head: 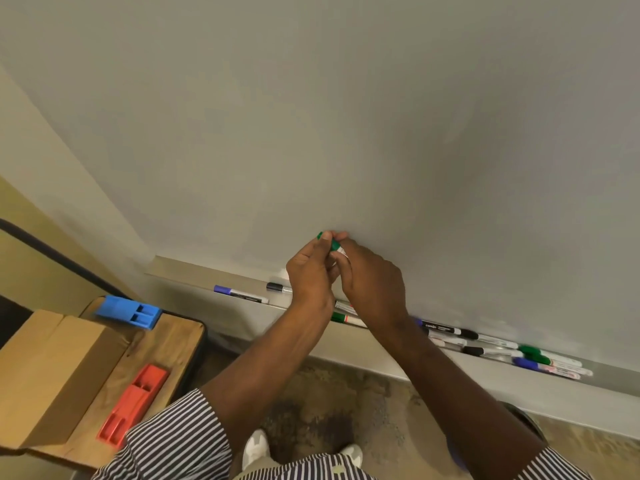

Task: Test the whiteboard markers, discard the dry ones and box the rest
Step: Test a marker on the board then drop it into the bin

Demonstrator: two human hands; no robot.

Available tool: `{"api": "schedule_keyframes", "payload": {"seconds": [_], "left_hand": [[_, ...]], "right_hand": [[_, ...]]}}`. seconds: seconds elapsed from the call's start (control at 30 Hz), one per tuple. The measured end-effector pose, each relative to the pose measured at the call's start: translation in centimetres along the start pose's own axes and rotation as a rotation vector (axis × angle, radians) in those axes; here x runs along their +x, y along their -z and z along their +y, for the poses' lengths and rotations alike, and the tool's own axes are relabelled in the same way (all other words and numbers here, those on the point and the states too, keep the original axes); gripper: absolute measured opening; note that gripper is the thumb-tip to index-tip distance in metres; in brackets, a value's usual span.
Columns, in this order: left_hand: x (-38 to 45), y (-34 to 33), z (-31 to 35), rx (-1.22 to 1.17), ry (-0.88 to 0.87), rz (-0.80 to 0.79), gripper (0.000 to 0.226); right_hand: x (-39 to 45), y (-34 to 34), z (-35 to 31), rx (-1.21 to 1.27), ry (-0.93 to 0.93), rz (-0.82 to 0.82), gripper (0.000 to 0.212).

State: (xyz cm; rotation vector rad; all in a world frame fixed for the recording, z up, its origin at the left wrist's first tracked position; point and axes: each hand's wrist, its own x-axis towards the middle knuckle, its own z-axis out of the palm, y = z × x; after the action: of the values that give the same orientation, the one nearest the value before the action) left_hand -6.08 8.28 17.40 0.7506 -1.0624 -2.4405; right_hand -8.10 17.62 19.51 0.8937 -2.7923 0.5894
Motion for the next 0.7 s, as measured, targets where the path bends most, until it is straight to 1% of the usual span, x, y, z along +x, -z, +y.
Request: {"api": "schedule_keyframes", "payload": {"seconds": [0.1,0.17,0.27,0.33,0.47,0.57,0.7], "left_hand": [[0.3,0.1,0.7,-0.085,0.114,-0.058,0.021],[0.3,0.7,0.4,-0.078,0.15,-0.083,0.02],[0.2,1.5,-0.5,-0.04,0.172,-0.054,0.022],[0.0,1.8,-0.7,-0.044,0.194,-0.028,0.027],[0.0,2.4,-0.8,-0.033,0.213,-0.033,0.02],[0.1,2.8,-0.8,-0.02,0.213,-0.066,0.018],[0.0,2.8,-0.5,0.01,0.205,-0.07,0.018]], "right_hand": [[0.3,0.2,0.4,-0.049,-0.015,-0.025,0.036],[0.3,0.2,0.7,0.021,-0.058,-0.081,0.034],[0.0,-0.3,0.6,0.153,-0.155,-0.123,0.034],[-0.2,-0.8,0.4,0.177,-0.205,-0.14,0.035],[-0.5,-1.3,0.3,0.214,-0.251,-0.174,0.035],[-0.2,-1.7,0.5,0.39,-0.288,-0.227,0.032],[0.4,-1.8,0.9,0.632,-0.343,-0.291,0.027]]}}
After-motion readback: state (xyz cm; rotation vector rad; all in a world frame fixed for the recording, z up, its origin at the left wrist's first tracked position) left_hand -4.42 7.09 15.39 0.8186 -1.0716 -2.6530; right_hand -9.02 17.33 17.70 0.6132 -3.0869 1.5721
